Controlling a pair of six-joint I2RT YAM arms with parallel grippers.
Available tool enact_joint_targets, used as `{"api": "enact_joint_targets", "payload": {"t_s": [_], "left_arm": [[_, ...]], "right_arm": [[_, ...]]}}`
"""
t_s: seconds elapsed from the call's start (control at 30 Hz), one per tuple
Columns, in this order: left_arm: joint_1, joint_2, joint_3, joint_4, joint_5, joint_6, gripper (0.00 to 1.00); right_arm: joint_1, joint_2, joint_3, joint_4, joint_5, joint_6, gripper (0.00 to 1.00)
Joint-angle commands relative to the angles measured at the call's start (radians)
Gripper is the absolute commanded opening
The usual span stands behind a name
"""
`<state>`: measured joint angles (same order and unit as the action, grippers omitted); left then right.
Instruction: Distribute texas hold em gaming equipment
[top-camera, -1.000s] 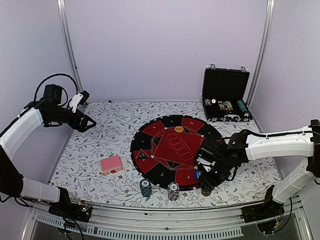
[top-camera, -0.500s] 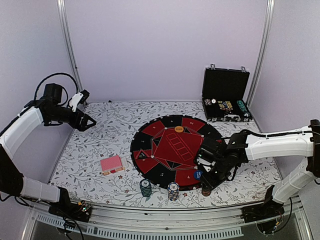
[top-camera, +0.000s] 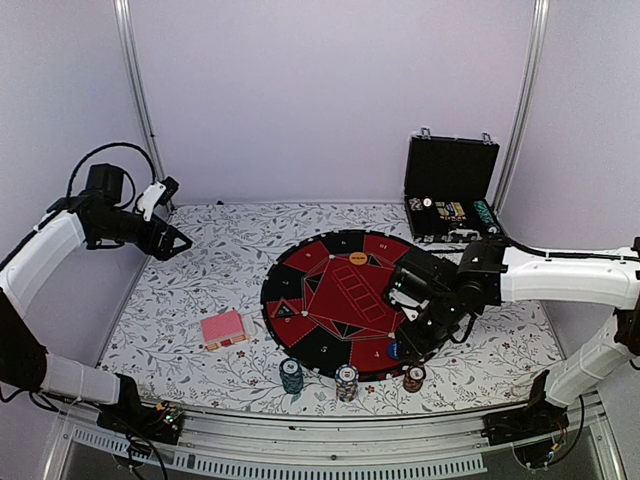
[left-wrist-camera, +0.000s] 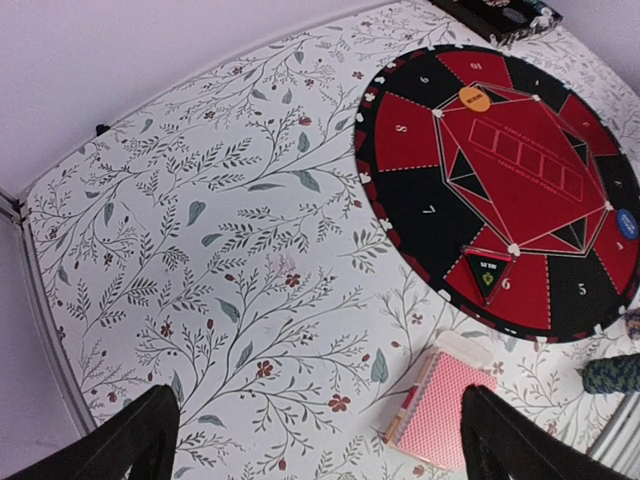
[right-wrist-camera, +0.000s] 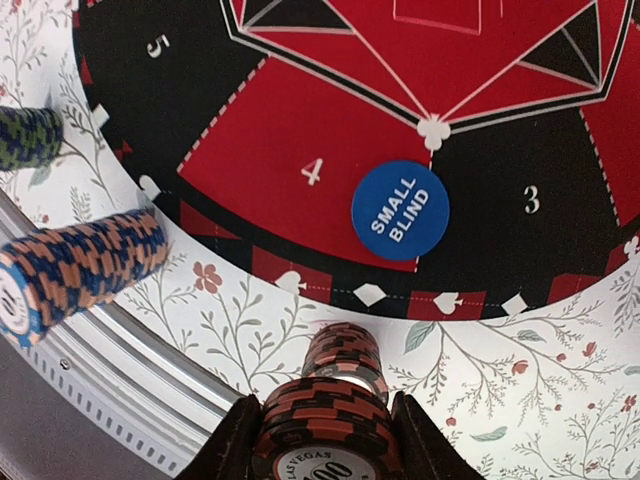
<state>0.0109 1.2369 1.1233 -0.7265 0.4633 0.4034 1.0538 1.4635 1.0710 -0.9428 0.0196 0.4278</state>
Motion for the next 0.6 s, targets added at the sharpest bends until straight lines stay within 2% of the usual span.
{"api": "enact_joint_targets", "payload": {"t_s": [0.0, 0.13, 0.23, 0.37, 0.57], "left_arm": [[-0.009, 0.001, 0.031, -0.022, 0.014, 0.02, 1.0], [-0.007, 0.001, 0.034, -0.028, 0.016, 0.019, 1.0], [-0.008, 0.001, 0.033, -0.064, 0.044, 0.043, 1.0], [-0.008, 0.002, 0.029, -0.072, 0.014, 0.052, 1.0], [-0.008, 0.004, 0.029, -0.076, 0.011, 0.059, 1.0]], "right_arm": [[-0.032, 0.008, 0.102, -0.027, 0.057, -0.032, 0.25], [-0.129, 0.065, 0.211, 0.023, 0.067, -0.095, 0.26], [-0.205, 0.154, 0.301, 0.09, 0.07, -0.147, 0.26], [-0.295, 0.277, 0.383, 0.181, 0.041, -0.199, 0.26], [-0.412, 0.483, 0.544, 0.247, 0.039, -0.259, 0.22]]}}
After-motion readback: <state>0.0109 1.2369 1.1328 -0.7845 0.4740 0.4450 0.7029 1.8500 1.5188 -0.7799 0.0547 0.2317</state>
